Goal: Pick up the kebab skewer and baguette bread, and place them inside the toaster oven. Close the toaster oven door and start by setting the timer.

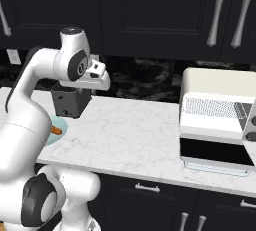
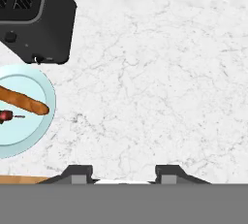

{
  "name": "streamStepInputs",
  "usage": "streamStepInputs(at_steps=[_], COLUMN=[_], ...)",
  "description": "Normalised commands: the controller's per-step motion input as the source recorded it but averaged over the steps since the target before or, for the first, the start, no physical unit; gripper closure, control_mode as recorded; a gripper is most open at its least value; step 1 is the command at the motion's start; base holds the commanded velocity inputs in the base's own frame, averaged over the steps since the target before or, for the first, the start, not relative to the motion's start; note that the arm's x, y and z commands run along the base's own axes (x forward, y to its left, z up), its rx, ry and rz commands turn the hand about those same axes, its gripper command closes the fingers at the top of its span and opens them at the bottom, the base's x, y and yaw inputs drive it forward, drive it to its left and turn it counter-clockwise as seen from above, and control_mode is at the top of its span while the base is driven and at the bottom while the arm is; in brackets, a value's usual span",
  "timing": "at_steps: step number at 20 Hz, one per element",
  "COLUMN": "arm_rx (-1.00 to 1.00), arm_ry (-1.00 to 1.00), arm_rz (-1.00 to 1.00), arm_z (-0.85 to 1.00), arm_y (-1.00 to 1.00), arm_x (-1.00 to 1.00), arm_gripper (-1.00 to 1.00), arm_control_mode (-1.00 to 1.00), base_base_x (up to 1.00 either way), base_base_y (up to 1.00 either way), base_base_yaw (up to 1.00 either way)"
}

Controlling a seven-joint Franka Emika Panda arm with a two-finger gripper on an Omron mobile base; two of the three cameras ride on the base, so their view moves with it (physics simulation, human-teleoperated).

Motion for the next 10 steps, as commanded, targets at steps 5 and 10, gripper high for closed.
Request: streamStepInputs(at_steps=[5,10], arm_rx=[0.0,0.0], arm_ry=[0.0,0.0], arm_rz=[-0.01,0.0], arm_z=[0.0,0.0], arm_y=[-0.03,-0.7], arm_x=[-0.25,-0.47], arm_gripper=[-1.0,-1.0], arm_control_mode=[-1.0,-1.0], base_base_x=[0.0,0.0], base_base_y=[0.0,0.0], base_base_yaw=[0.0,0.0])
